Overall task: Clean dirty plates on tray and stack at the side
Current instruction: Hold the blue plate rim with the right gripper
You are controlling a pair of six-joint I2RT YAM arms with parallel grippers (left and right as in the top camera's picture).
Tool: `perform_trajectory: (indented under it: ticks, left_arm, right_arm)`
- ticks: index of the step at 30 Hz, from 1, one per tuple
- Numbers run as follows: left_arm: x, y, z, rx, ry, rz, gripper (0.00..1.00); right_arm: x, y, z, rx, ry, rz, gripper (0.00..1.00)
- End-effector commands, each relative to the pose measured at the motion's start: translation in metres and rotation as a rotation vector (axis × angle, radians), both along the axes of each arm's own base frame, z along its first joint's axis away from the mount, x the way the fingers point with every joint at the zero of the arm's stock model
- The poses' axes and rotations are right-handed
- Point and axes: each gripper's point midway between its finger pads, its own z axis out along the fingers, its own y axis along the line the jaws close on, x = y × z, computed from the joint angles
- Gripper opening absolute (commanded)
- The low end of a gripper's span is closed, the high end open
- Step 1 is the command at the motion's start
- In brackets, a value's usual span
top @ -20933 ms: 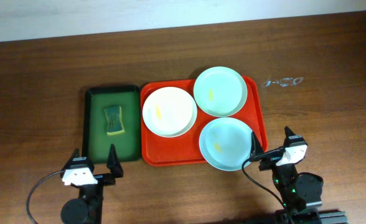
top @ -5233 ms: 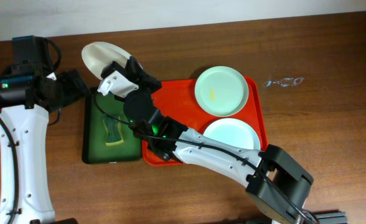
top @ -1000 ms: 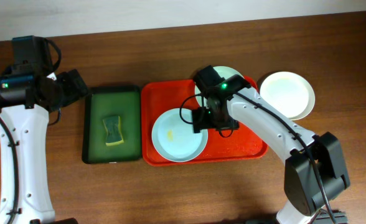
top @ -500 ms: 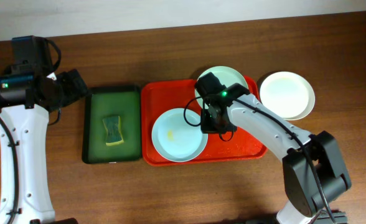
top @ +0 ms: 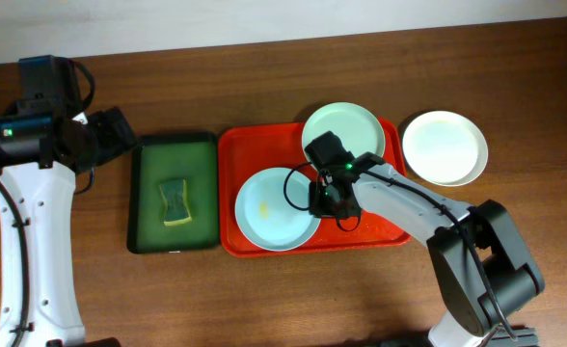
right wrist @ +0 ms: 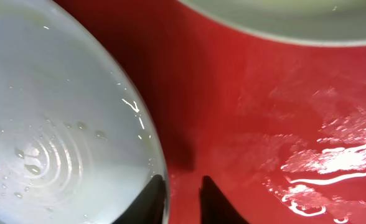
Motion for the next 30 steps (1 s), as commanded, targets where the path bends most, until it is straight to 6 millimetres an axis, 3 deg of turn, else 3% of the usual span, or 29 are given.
perform_trajectory:
  ticks: [1,5,9,30]
  left_arm:
    - [0.0001,0.0005,0.0028,-0.004,-0.009,0.010,0.99]
    - [0.0001,0.0005,0.0028,-0.004,-0.009,0.010,0.99]
    - [0.0001,0.0005,0.0028,-0.004,-0.009,0.010,0.99]
    - [0.0001,0.0005,0.0028,-0.004,-0.009,0.010,0.99]
  right_arm:
    - [-0.0029,0.0018,0.0039,0.021,-0.002,-0.002,0.16]
    - [-0.0015,0.0026,0.0043,0.024,-0.008,-0.002,0.14]
    - [-0.0023,0.0022,0.0041,0.023,-0.005,-0.002,0.04]
    - [-0.0078,0.0067,0.0041,0.050,0.021,0.006,0.04]
